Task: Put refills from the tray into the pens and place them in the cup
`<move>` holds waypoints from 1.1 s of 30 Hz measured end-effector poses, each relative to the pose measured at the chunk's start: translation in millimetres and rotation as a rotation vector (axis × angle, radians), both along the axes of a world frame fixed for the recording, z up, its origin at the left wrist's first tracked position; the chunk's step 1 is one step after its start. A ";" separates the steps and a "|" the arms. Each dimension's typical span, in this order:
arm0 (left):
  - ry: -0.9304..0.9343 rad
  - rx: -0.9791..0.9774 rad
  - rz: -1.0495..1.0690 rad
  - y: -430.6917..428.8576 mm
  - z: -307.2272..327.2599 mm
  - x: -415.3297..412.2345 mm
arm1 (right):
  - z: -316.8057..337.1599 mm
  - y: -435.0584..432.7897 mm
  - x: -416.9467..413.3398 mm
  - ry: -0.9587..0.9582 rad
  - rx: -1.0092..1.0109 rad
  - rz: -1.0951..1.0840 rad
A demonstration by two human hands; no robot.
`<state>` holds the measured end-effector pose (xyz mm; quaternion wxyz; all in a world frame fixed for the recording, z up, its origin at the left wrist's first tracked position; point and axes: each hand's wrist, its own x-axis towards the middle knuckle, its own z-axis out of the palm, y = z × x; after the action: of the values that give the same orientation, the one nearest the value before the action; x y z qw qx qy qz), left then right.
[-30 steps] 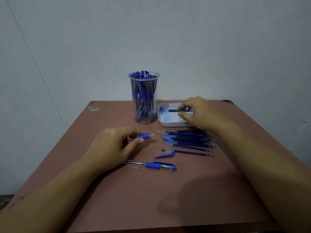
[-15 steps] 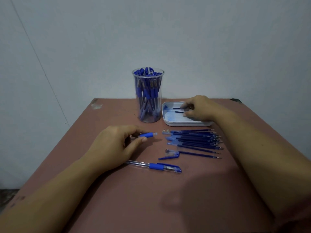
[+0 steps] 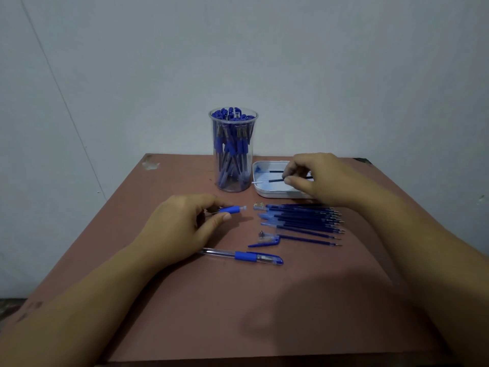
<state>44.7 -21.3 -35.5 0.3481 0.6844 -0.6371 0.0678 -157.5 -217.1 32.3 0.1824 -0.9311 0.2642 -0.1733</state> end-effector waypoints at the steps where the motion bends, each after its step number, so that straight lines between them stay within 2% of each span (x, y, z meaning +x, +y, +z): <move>1: 0.005 -0.008 -0.005 0.0 0.0 -0.4 | 0.2 10.9 -6.7 -0.020 0.007 0.013; 10: 0.036 -0.046 -0.008 3.3 0.0 -2.8 | -36.1 45.5 -26.4 -0.248 0.021 -0.005; 33: 0.009 -0.050 0.001 3.0 1.5 -1.3 | -47.6 44.8 -24.1 -0.320 -0.027 0.017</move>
<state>43.4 -18.3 -34.0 0.3679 0.6760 -0.6334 0.0805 -181.6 -172.2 -15.3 0.2109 -0.8961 0.2217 -0.3214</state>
